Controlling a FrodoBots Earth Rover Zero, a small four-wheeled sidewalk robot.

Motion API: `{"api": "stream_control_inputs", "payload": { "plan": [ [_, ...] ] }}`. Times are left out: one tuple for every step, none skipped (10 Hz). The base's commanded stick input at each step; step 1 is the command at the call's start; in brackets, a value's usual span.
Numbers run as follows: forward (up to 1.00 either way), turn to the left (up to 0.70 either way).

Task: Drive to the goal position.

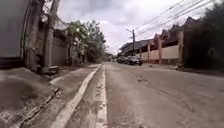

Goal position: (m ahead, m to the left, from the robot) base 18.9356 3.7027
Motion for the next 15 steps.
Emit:
{"api": "stream_control_inputs", "payload": {
  "plan": [
    [0.7, 0.0],
    [0.7, 0.0],
    [0.7, 0.0],
    [0.7, 0.0],
    [0.7, 0.0],
    [0.7, 0.0],
    [0.7, 0.0],
    [0.7, 0.0],
    [0.7, 0.0],
    [0.7, 0.0],
    [0.7, 0.0],
    [0.7, 0.0],
    [0.7, 0.0],
    [0.7, 0.0],
    [0.7, 0.0]
  ]
}}
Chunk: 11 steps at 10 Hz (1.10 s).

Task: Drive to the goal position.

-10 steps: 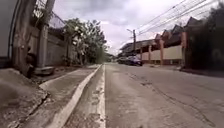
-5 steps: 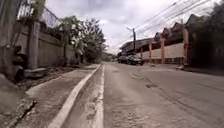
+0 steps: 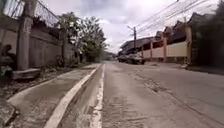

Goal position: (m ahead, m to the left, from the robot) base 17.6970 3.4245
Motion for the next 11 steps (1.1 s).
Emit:
{"api": "stream_control_inputs", "payload": {
  "plan": [
    [0.7, 0.0],
    [0.7, 0.0],
    [0.7, 0.0],
    [0.7, 0.33],
    [0.7, 0.35],
    [0.7, 0.3],
    [0.7, 0.14],
    [0.7, 0.0],
    [0.7, 0.0],
    [0.7, 0.0],
    [0.7, 0.0]
  ]
}}
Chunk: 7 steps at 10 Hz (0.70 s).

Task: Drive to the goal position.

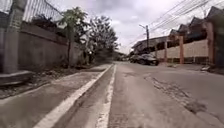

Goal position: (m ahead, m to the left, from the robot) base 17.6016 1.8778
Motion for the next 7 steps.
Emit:
{"api": "stream_control_inputs", "payload": {
  "plan": [
    [0.7, 0.0],
    [0.7, 0.0],
    [0.7, 0.0],
    [0.7, 0.0],
    [0.7, 0.0],
    [0.7, 0.0],
    [0.7, 0.0]
  ]
}}
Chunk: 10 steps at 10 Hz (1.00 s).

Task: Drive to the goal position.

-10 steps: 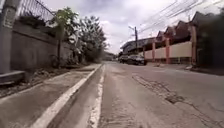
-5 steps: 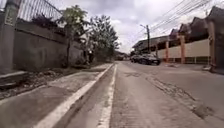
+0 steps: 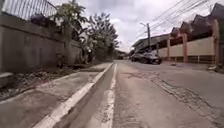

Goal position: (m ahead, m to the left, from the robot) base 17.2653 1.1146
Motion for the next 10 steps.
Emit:
{"api": "stream_control_inputs", "payload": {
  "plan": [
    [0.7, 0.0],
    [0.7, -0.12],
    [0.7, -0.29],
    [0.7, -0.34],
    [0.7, 0.0],
    [0.7, 0.0],
    [0.7, 0.0],
    [0.7, 0.0],
    [0.7, 0.0],
    [0.7, 0.0]
  ]
}}
